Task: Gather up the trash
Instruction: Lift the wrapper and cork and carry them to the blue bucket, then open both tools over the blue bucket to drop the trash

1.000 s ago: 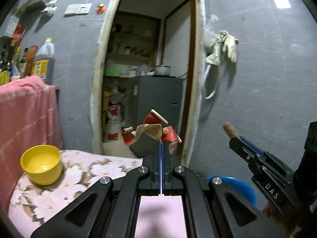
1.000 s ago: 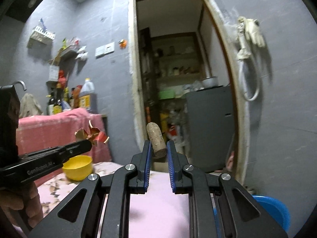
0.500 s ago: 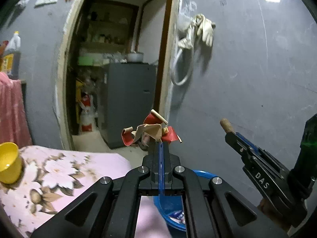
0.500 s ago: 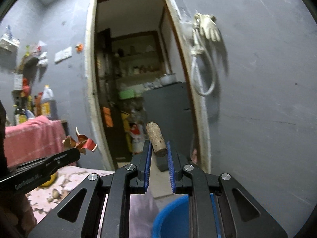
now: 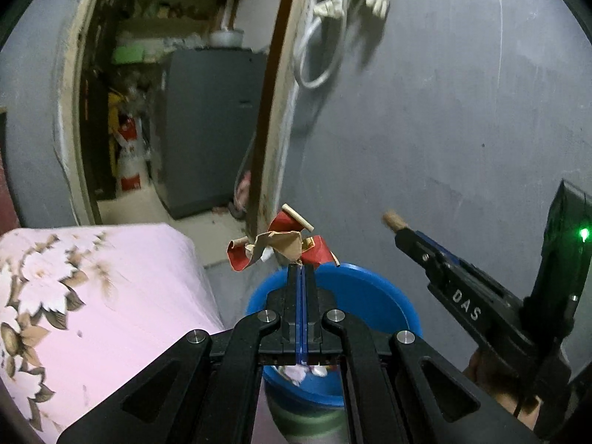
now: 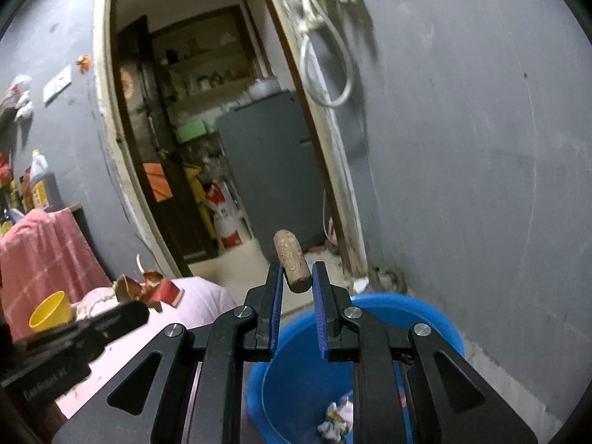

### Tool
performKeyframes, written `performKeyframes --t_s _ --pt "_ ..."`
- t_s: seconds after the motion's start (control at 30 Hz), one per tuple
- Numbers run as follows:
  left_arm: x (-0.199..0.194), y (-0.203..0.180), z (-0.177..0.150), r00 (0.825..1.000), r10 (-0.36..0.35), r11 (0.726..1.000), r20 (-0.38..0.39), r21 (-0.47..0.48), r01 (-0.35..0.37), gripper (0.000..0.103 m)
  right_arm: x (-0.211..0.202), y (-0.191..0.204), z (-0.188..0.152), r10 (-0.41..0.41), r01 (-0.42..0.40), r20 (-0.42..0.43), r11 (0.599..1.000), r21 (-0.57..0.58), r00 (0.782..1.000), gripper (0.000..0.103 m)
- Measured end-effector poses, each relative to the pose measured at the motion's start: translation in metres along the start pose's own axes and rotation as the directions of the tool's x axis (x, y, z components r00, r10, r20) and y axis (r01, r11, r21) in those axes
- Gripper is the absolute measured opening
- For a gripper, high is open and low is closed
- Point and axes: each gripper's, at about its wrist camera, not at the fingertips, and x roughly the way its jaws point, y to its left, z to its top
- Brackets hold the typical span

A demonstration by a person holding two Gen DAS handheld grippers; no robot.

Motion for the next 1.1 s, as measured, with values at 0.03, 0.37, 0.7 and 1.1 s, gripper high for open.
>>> performKeyframes --t_s 0.03,0.37,0.7,1.1 --pt "0.004 -0.002 -0.002 1.0 -0.008 1.0 -0.016 0.003 0.008 0.0 0.0 -0.002 -0.001 -0.004 0.004 -0.013 1.0 0.009 1.0 0.014" --pt "0.038 -0.01 -0.017 0.99 -0.053 0.999 -0.133 0.005 0.054 0.0 0.004 -0.021 -0.002 -0.028 0.035 -0.086 0.996 0.079 0.996 0.015" --pt "0.044 0.002 -0.025 0.986 -0.039 0.999 -0.163 -0.019 0.036 0.015 0.003 -0.021 0.0 -0.03 0.037 -0.08 0.995 0.088 0.996 0.026" --pt "0.005 0.036 -0.015 0.997 0.046 0.992 -0.055 -0.116 -0.052 0.033 0.006 -0.007 0.002 -0.034 0.037 -0.067 0.998 0.04 0.997 0.03"
